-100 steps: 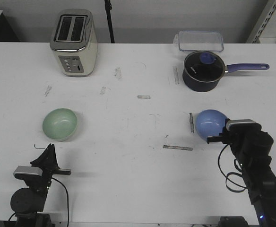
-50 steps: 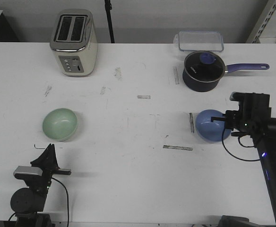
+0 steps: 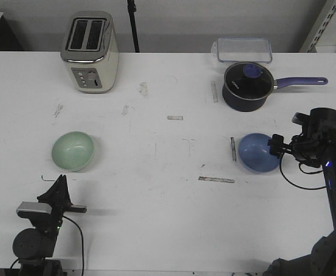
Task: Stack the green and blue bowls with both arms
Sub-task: 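Reach the right gripper down and grasp the rim of the blue bowl, then slide the blue bowl with the right gripper toward the table center, then release the blue bowl and retract the right gripper to rest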
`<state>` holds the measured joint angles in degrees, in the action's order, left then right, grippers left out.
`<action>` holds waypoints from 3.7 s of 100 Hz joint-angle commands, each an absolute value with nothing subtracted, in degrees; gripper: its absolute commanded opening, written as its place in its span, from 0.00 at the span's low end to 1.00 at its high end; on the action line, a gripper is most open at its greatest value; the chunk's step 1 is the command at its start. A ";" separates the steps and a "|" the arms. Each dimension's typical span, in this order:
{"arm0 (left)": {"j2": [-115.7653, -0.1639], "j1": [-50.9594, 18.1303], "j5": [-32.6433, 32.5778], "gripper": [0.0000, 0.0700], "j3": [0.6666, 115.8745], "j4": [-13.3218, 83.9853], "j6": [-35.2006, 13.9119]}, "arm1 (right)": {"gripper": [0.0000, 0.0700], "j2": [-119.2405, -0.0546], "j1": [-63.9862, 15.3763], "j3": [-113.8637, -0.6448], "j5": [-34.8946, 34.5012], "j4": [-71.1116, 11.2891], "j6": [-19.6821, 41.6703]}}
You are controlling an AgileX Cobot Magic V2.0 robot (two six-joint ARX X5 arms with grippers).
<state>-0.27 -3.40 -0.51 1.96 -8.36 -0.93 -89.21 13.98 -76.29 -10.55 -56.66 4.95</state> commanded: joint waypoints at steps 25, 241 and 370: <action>-0.19 -3.33 -0.47 0.00 0.69 -9.08 -0.69 | 0.74 -96.01 14.22 -77.19 -10.68 -55.24 4.93; -0.19 -3.33 -0.47 0.00 0.69 -9.06 -0.69 | 0.01 -98.76 -29.95 -77.47 -4.29 -40.69 36.36; -0.19 -3.33 -0.47 0.00 0.69 -9.06 -0.69 | 0.60 -88.09 -29.98 -72.71 2.04 -35.66 29.52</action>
